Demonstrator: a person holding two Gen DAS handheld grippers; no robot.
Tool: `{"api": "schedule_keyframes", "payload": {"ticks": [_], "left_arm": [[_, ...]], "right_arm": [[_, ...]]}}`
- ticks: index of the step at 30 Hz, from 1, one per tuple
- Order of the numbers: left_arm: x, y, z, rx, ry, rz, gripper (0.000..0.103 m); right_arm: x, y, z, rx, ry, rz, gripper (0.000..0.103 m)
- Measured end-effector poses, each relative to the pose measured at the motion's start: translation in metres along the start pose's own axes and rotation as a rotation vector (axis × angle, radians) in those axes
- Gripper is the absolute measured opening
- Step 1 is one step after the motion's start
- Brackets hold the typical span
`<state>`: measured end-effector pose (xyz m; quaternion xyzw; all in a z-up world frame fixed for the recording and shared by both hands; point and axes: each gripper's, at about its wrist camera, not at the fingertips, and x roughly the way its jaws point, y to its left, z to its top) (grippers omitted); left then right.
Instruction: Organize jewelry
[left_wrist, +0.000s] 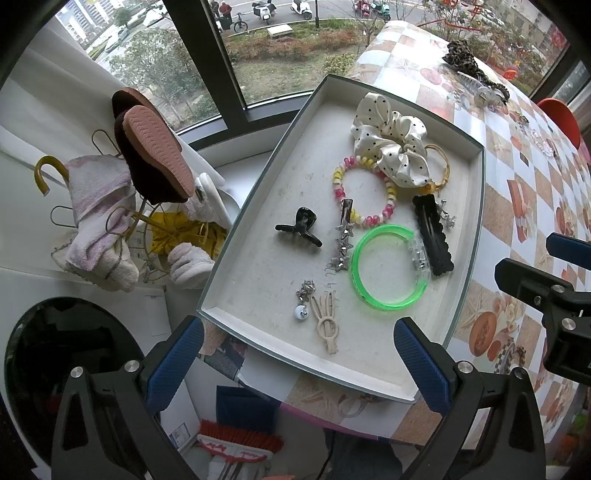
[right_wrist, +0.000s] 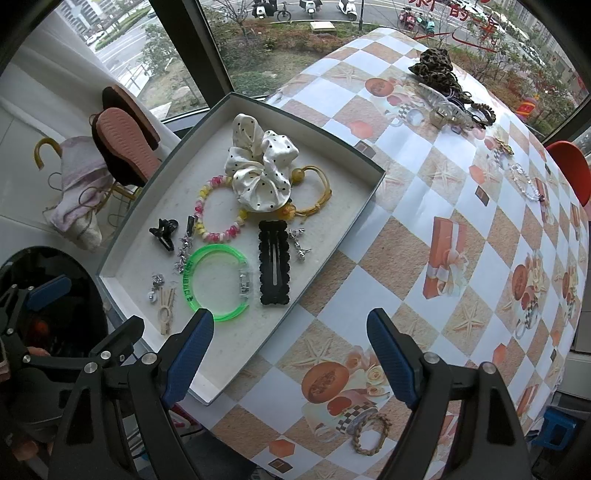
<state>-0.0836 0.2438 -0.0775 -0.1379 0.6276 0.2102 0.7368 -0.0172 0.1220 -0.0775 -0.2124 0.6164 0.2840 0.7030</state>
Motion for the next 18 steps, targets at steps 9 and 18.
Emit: {"api": "schedule_keyframes", "payload": {"ticks": [9,18], "left_arm": [[0.0016,0.0029,-0.0028,-0.005,0.009,-0.001,0.103],[-0.0008,0.003,-0.0047,0.004,0.0,0.011,0.103]], "right_arm": [[-0.0005,-0.0003,0.0008,0.002,0.001,0.001,0.087],[0.0014,0.0057,-0.0036,-0.001,0.002,0.002,0.087]]}}
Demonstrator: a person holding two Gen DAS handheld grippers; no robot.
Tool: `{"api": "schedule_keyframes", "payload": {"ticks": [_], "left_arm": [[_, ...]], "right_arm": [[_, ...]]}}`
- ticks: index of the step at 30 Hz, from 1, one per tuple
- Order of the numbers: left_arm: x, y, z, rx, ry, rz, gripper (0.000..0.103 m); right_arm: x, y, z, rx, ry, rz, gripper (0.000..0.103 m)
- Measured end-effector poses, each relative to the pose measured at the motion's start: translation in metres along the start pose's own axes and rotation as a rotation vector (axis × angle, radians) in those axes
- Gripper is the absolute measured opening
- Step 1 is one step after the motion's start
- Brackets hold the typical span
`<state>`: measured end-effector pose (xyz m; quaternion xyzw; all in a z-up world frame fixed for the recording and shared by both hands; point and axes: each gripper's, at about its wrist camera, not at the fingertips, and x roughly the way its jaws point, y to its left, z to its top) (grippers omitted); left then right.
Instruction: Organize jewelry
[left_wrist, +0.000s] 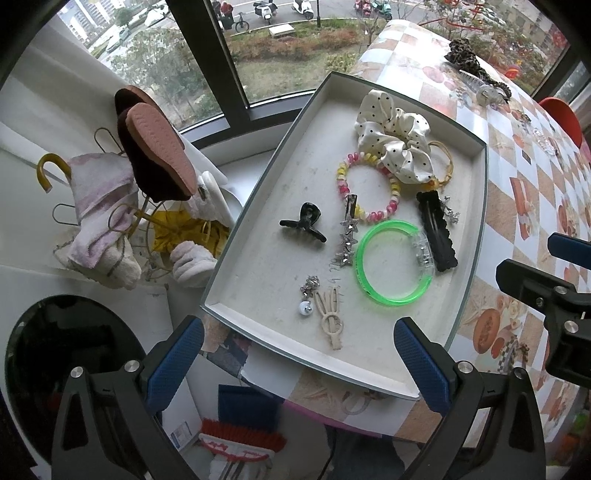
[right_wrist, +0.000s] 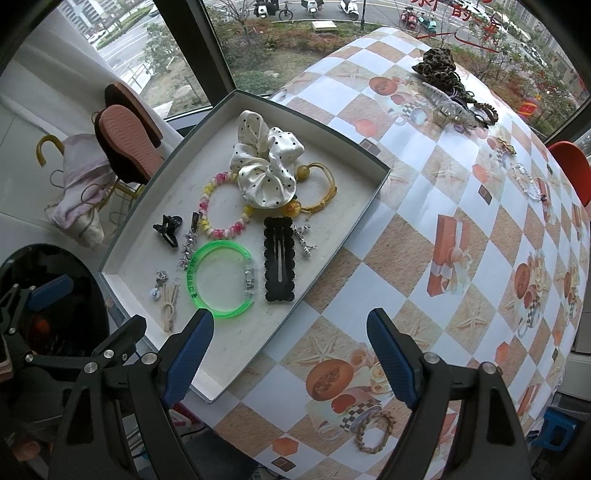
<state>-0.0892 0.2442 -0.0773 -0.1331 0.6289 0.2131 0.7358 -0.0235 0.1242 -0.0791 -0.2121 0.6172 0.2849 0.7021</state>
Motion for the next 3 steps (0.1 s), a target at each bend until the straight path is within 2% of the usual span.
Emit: {"api": "schedule_keyframes", "payload": {"ticks": [3], "left_arm": [[0.0004,0.0009,-0.0001,0.001,0.002,-0.002,0.103]], "right_arm": [[0.0012,0.0032,-0.0017,-0.001,0.0,0.001,0.087]]}}
